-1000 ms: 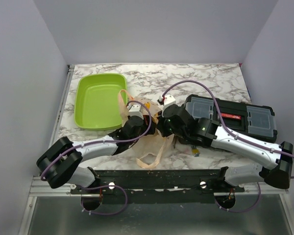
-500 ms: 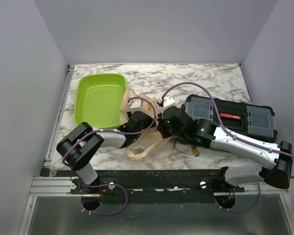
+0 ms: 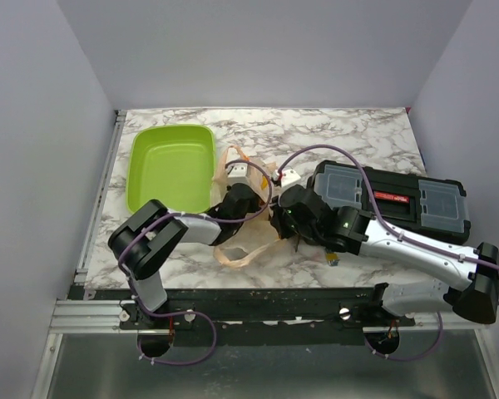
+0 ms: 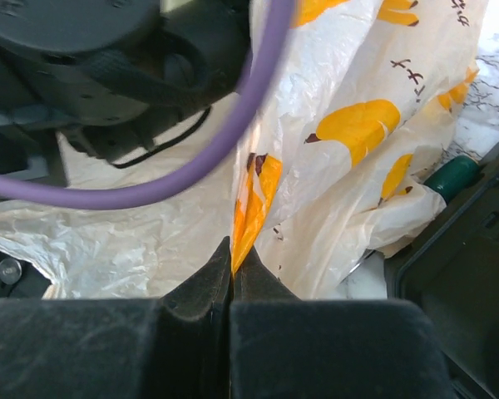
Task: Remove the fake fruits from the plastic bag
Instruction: Take out the fake fruit from the plastic bag.
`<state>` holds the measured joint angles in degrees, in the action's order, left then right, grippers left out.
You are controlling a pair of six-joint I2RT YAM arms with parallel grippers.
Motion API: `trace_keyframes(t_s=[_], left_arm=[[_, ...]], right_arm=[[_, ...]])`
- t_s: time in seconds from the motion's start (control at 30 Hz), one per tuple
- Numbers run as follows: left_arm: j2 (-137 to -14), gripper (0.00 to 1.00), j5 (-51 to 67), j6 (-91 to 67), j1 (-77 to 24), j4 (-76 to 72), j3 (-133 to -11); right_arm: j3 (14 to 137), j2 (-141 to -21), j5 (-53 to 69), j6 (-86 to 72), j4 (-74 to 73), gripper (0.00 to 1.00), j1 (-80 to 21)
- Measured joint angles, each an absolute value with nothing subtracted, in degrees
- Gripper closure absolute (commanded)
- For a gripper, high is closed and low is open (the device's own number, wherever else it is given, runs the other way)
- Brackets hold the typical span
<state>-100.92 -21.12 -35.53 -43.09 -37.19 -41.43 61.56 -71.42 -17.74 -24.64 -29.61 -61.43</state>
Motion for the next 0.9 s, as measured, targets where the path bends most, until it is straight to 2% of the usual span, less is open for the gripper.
trace_keyframes(t_s=[0.13,0.4,0.63,0.9], left_arm=[[-94.32,1.0,-17.8,-34.5,-43.07,-34.26,-38.63],[-66.65,1.0,-5.89,-34.06,-42.81,-28.47,-27.99],[-56.75,1.0,1.98,-34.33,-42.81,-18.17,-23.97],[-40.49,1.0,5.91,-33.87,-42.81,-6.46,-24.93]], right_arm=[[60.53,-70.78,-20.12,-25.02,-29.63,0.99,-61.43],[59.18,-71.81,-24.75,-24.75,-29.56,0.99,-61.43],[59.2,-72.27,-26.5,-23.66,-28.18,0.99,-60.95],[61.06,-75.55,-27.38,-23.07,-27.88,0.99,-59.88]])
